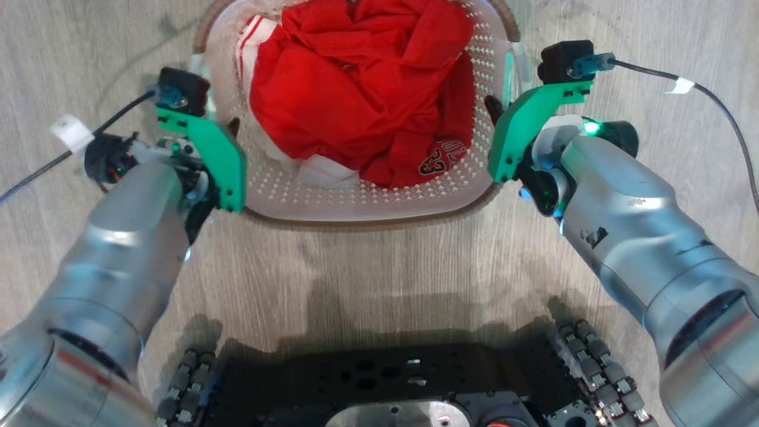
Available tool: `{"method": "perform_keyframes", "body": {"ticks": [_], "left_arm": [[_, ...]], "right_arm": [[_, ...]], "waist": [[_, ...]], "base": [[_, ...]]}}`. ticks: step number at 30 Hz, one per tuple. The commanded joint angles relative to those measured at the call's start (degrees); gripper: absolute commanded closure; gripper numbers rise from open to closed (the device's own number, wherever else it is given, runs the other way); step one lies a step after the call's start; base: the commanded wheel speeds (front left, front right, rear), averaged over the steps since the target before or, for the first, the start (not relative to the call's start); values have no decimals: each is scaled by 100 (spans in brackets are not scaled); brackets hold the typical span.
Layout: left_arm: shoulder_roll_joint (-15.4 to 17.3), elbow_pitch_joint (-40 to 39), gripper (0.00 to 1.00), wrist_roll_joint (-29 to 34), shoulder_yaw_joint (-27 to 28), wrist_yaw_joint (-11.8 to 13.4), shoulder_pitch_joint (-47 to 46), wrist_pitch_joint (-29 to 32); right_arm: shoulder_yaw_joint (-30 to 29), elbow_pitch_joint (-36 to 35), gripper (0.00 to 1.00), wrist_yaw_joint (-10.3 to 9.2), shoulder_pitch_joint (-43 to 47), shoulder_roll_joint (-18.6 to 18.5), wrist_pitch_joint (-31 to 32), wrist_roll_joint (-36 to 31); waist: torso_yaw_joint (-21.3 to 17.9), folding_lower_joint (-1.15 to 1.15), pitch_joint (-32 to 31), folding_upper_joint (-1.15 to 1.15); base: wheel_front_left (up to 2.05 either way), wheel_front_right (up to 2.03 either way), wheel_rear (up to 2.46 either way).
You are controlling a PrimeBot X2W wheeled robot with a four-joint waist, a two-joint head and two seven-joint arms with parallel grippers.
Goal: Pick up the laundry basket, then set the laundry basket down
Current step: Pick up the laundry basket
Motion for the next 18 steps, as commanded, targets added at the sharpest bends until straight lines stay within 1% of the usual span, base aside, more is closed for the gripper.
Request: {"method": "perform_keyframes", "body": {"ticks": [1,11,18], "left_arm": [[206,58,100,-61,20,24,-16,10],[234,-47,100,-293,-189,24,39,78],[268,-161,100,-495,-407,24,140,234]], "right_arm": [[98,-14,100,14,170,92,-40,79],[423,79,100,14,156,92,-38,336],[670,153,100,14,222,92,132,508]], "waist": [[4,0,5,0],[-12,0,-72,0],[-56,0,-374,0]], "base": [[0,0,0],[0,0,0],[0,0,0]]}}
